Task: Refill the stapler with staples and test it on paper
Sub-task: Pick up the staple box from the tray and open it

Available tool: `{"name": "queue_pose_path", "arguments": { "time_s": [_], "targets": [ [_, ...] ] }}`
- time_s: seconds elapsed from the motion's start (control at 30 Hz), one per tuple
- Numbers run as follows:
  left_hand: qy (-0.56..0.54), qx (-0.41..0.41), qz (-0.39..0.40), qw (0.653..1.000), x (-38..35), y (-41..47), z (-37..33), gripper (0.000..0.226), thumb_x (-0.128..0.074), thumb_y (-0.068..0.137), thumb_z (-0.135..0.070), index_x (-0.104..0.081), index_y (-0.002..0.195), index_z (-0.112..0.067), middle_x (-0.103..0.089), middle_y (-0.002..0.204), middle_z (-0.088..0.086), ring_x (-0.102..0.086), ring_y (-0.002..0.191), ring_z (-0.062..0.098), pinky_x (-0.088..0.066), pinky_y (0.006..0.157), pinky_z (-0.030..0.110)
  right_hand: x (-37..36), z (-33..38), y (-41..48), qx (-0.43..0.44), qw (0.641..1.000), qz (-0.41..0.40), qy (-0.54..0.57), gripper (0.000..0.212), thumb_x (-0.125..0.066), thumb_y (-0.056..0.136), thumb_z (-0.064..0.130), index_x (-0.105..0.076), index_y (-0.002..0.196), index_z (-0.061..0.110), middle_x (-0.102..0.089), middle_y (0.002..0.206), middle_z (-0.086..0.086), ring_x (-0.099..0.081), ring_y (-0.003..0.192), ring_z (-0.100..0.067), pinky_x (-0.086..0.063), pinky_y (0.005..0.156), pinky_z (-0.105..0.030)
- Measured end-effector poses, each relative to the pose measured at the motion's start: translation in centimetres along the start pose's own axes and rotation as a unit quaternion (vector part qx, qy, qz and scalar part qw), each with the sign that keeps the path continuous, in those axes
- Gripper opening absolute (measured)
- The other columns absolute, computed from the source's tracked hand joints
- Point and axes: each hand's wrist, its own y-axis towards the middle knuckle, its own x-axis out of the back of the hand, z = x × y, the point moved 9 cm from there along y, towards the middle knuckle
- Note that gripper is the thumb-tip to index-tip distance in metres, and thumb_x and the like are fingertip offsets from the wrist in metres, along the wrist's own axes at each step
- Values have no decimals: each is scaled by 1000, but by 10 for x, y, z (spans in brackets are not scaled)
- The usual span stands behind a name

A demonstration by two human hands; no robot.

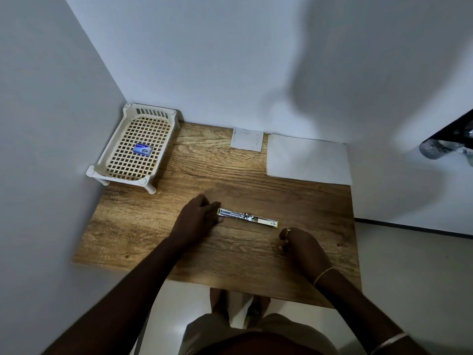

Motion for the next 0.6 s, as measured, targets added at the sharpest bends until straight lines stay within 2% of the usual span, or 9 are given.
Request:
{"name": "queue_pose_path", "arguments": {
  "time_s": [0.07, 0.17, 0.27, 0.33, 0.43, 0.5, 0.6],
  "targets": [
    [-15, 16, -35, 999, 5, -7, -2, 57, -81, 84, -35, -66, 133, -11, -59, 103, 6, -58, 92, 21, -48, 74, 33, 0, -2, 1, 6, 1000, -8, -9, 18, -67, 85, 5, -69, 101, 14, -68, 101, -3, -66, 89, -20, -53, 78, -35],
    [-29, 14, -107, 994, 9, -30, -20, 49, -80, 86, -27, -67, 129, -10, -59, 103, 6, -56, 92, 19, -45, 72, 29, -3, -2, 2, 27, 999, -17, -41, 29, -67, 87, 9, -69, 116, 14, -70, 107, -6, -68, 94, -24, -56, 79, -38],
    [-64, -4, -138, 988, -3, -54, -49, 33, -78, 87, -19, -70, 118, -12, -58, 100, 4, -54, 88, 14, -40, 71, 22, -8, 0, 1, 33, 992, -15, -122, 45, -75, 83, 23, -64, 126, 24, -69, 91, -4, -67, 81, -21, -54, 66, -32],
    [-100, -18, -98, 990, -24, -64, -73, 22, -76, 89, -18, -72, 110, -16, -58, 98, -1, -54, 84, 9, -41, 68, 20, -9, 0, -1, 27, 988, -22, -149, 56, -86, 70, 32, -69, 122, 27, -69, 83, -2, -65, 73, -20, -49, 61, -28],
    [-121, -29, -10, 992, -59, -70, -105, 16, -69, 92, -26, -73, 106, -21, -61, 100, -5, -60, 84, 10, -50, 67, 27, -14, 0, -7, 25, 989, -52, -133, 63, -91, 64, 30, -69, 122, 23, -73, 98, -8, -69, 83, -23, -55, 68, -32],
    [-115, -37, 22, 992, -72, -68, -118, 17, -64, 93, -30, -74, 105, -23, -61, 102, -5, -62, 87, 12, -49, 68, 27, -20, -6, -11, 9, 994, -58, -88, 60, -87, 71, 27, -66, 128, 22, -71, 113, -12, -69, 97, -28, -56, 79, -37],
    [-95, -51, 35, 994, -81, -63, -127, 18, -62, 93, -30, -75, 102, -21, -62, 100, -3, -61, 88, 15, -47, 69, 29, -30, -16, -14, -16, 998, -47, -38, 52, -74, 85, 30, -60, 135, 26, -62, 132, -11, -59, 120, -28, -47, 98, -38]
  ]
}}
